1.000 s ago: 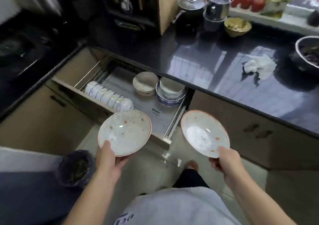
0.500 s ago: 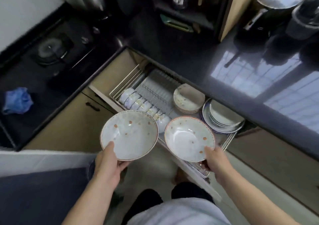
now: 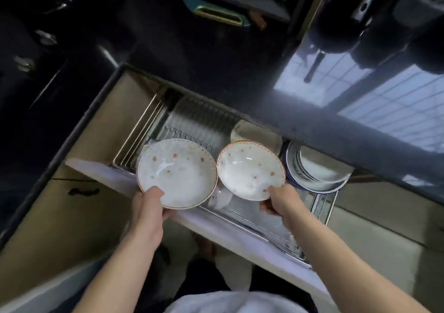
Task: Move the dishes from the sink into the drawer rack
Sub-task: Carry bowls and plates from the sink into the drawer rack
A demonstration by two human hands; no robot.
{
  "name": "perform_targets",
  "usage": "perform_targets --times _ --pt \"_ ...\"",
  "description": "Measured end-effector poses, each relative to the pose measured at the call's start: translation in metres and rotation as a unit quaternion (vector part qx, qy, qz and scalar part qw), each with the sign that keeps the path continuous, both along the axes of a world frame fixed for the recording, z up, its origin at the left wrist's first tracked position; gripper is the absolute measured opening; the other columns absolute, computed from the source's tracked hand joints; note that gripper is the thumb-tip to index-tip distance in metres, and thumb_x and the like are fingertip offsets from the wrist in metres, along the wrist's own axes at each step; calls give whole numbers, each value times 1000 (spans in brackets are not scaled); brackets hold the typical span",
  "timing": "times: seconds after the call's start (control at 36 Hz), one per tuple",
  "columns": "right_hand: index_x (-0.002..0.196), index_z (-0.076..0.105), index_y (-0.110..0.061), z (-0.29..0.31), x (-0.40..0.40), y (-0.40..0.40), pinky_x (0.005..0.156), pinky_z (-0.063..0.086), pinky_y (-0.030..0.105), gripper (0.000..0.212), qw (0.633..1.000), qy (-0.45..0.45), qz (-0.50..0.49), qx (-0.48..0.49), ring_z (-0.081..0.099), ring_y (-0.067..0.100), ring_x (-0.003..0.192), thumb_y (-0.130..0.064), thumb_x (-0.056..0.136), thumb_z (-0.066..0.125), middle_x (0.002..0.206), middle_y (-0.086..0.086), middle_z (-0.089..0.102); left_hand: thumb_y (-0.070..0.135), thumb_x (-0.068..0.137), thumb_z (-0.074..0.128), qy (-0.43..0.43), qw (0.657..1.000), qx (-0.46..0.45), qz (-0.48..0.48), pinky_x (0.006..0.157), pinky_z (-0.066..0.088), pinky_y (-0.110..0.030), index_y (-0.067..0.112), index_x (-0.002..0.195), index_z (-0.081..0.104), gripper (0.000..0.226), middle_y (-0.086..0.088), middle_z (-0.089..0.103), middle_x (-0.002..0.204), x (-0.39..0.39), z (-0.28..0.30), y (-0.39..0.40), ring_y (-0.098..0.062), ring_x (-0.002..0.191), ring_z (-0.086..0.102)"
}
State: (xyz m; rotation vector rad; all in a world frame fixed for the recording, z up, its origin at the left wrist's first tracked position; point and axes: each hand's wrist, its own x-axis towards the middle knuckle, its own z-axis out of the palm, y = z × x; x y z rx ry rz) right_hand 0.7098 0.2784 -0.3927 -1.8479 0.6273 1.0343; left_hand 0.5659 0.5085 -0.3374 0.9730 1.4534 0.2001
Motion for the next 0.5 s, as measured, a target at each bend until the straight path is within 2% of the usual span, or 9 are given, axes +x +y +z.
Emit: perform_targets --times 0.06,0.11,0.19,0.25,0.33,0.39,0.5 --pt "107 59 0 -15 4 6 40 44 23 22 999 -7 -41 -20 57 26 50 -1 99 39 77 25 64 1 94 45 1 1000 2 -28 66 54 -35 12 127 57 37 -11 66 118 18 -19 18 -26 98 65" --pt "110 60 3 -29 12 13 43 45 26 22 996 -21 -78 -33 57 26 50 -4 101 41 74 25 64 0 94 45 5 999 -4 -48 70 55 -35 13 125 56 36 -9 67 114 31 -40 34 -22 96 65" --pt "108 63 8 -55 26 28 46 49 30 23 990 -43 -125 -44 60 30 55 -8 99 50 75 26 66 -1 93 45 12 997 -12 -72 67 59 -34 9 139 53 48 -10 64 123 45 -68 49 -19 96 64" --pt "106 67 9 -72 36 38 44 51 30 23 985 -52 -162 -41 61 27 48 -8 97 55 80 26 69 -1 94 46 12 996 -16 -84 60 58 -28 11 144 50 51 -8 63 125 50 -82 52 -15 93 63" --pt "111 67 6 -101 47 55 36 45 24 27 972 -71 -223 -40 56 20 36 -5 100 46 88 28 69 0 94 48 10 996 -21 -82 57 57 -24 12 142 51 50 -6 65 122 53 -100 53 -14 93 64" --pt "120 63 5 -116 52 61 34 43 22 29 964 -72 -254 -40 57 18 34 -11 105 44 94 27 68 -1 93 48 7 996 -19 -84 57 56 -23 15 138 53 48 -2 67 117 54 -103 52 -14 95 65" --pt "120 63 6 -133 63 69 35 49 27 29 952 -62 -297 -39 63 27 61 -13 106 47 109 29 69 -1 91 49 6 996 -14 -88 65 57 -27 19 135 57 49 1 70 115 54 -106 52 -16 100 67"
